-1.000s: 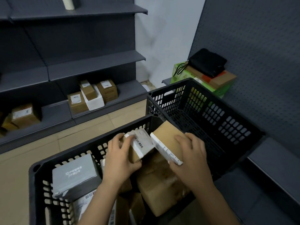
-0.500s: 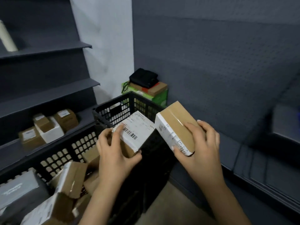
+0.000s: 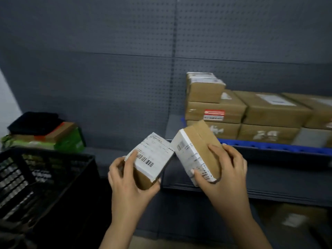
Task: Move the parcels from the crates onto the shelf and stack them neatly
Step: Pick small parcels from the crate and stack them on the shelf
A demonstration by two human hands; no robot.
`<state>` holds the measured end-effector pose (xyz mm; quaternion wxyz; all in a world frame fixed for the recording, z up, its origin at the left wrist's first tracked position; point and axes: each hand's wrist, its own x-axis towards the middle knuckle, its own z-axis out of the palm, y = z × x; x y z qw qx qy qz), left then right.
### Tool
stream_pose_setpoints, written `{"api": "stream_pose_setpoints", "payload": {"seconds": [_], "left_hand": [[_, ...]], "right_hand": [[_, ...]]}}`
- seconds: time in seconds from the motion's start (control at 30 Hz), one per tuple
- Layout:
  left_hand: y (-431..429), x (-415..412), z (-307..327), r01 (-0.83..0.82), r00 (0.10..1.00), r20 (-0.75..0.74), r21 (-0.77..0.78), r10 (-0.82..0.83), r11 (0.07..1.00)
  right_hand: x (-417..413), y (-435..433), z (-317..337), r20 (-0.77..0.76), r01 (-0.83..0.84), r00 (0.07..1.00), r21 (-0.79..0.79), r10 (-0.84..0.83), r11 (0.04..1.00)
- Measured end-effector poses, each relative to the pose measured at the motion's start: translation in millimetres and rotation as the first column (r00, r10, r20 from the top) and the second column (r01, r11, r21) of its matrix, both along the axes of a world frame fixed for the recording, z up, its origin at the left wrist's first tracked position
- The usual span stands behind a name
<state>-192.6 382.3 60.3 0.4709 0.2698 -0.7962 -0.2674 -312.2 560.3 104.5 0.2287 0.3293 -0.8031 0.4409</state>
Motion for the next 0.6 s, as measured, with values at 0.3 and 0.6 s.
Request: {"api": "stream_pose_setpoints", "payload": {"seconds": [0.3,0.6], "left_hand": [[54.9,-116.5,29.0,0.258,0.964,-0.056,-0.052,-0.26,0.965],[91.5,-254.3,77.6,0.345,0.919,-0.143,-0.163,-0.368,0.924]], "right_hand": [[-71.0,74.8,14.7,0.028,0.238,0.971,-0.097,-0.237,0.966],[-175.5,108.6,63.3,-0.046,0.35,0.928,-0.223,-0.369,0.91]]}}
